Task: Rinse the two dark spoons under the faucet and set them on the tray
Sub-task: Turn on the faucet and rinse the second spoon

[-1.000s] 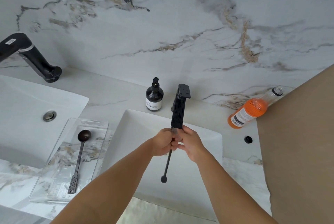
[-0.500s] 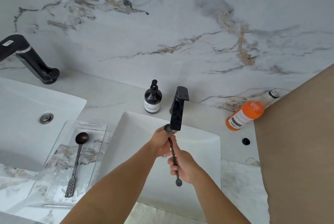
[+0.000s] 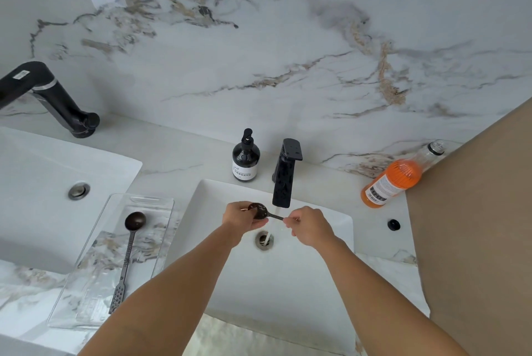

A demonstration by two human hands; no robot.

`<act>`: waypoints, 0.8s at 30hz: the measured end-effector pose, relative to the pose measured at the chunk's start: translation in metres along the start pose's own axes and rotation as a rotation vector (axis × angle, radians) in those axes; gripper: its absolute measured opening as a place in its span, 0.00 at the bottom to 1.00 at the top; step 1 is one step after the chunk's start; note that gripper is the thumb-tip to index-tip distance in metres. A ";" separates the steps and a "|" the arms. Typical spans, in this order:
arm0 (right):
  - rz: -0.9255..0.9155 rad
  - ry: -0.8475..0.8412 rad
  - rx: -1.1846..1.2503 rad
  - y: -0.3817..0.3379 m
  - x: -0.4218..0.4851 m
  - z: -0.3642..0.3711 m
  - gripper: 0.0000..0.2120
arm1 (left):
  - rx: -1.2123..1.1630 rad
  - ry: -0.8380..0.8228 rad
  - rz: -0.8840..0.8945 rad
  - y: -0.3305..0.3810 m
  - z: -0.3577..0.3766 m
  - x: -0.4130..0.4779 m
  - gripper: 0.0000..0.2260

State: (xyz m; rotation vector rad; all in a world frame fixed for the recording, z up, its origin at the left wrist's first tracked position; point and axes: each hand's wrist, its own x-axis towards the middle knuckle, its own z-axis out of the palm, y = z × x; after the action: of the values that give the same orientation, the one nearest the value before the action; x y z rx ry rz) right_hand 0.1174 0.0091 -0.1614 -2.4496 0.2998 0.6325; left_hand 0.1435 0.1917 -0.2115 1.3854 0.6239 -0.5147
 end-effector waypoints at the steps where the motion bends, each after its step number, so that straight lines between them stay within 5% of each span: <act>1: -0.007 0.005 0.010 -0.002 0.001 0.000 0.11 | -0.075 -0.003 -0.010 0.003 0.000 -0.002 0.10; 10: -0.063 0.019 -0.167 -0.002 0.008 -0.006 0.11 | -0.207 0.185 0.011 0.012 -0.018 0.001 0.12; 17: -0.044 0.120 0.087 -0.002 0.011 0.001 0.08 | -0.325 0.286 0.020 0.023 -0.038 0.006 0.11; 21: 0.069 0.050 0.391 -0.006 0.004 0.004 0.07 | -0.582 0.086 -0.136 0.028 -0.031 -0.003 0.04; 24: 0.108 0.032 0.392 0.000 -0.005 0.003 0.09 | -0.579 -0.076 -0.203 0.022 -0.010 -0.011 0.07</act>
State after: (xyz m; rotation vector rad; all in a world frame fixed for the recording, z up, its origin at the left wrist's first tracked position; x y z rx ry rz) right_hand 0.1118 0.0109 -0.1606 -2.0791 0.5198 0.5232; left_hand 0.1492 0.2046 -0.1887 0.7576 0.7815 -0.4944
